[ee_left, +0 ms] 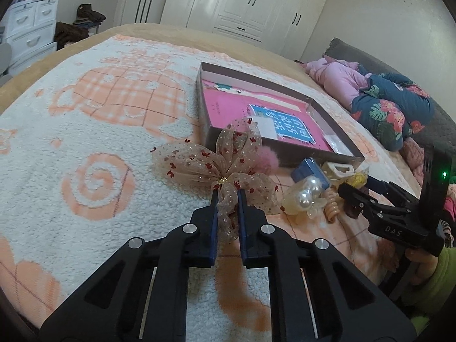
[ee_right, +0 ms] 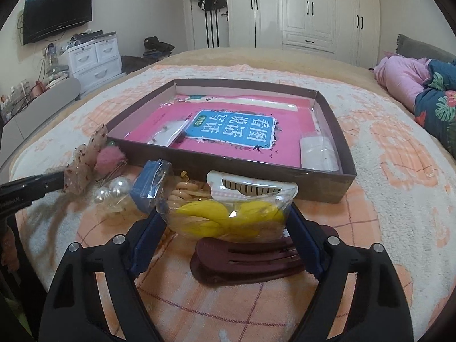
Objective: Organize jewelry
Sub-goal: 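Carry the bow clip into the tray with left while right carries the yellow bag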
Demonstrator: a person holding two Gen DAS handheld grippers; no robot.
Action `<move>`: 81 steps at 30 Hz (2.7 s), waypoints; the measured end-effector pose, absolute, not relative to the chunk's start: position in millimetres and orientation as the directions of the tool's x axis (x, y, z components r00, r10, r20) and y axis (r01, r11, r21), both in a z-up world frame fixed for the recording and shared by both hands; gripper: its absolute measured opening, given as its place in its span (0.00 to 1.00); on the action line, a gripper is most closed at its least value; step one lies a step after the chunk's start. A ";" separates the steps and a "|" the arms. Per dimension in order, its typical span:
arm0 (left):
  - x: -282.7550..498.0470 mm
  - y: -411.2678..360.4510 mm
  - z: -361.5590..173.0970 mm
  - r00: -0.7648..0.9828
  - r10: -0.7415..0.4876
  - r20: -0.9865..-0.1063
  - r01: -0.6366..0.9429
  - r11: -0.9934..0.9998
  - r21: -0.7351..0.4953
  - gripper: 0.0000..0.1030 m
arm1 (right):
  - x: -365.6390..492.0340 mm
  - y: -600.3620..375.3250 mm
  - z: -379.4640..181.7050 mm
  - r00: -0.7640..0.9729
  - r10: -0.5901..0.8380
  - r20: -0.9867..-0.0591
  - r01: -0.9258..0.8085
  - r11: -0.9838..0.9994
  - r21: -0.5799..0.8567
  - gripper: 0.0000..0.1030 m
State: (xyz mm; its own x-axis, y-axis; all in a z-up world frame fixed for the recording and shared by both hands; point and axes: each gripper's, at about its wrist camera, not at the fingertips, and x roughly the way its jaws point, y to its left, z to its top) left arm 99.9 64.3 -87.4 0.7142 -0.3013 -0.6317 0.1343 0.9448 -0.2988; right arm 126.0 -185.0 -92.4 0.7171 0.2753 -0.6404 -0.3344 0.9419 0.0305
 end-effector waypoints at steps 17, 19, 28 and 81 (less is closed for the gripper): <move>81.8 66.0 -53.6 0.781 -0.272 -0.561 0.136 0.953 -0.272 0.05 | 103.3 -246.0 -62.0 0.818 0.201 -0.538 -0.206 0.977 0.052 0.76; 80.9 62.5 -49.4 0.787 -0.268 -0.556 0.144 0.955 -0.258 0.05 | 102.8 -250.2 -60.9 0.824 0.189 -0.534 -0.196 0.980 0.045 0.76; 86.3 38.7 -40.0 0.781 -0.293 -0.551 0.198 0.954 -0.226 0.05 | 100.6 -274.0 -54.4 0.848 0.138 -0.512 -0.129 0.990 0.052 0.76; 213.4 22.8 -41.5 0.777 -0.276 -0.566 0.174 0.958 -0.228 0.06 | 188.7 -243.4 -33.3 0.840 0.147 -0.522 -0.163 0.987 0.015 0.77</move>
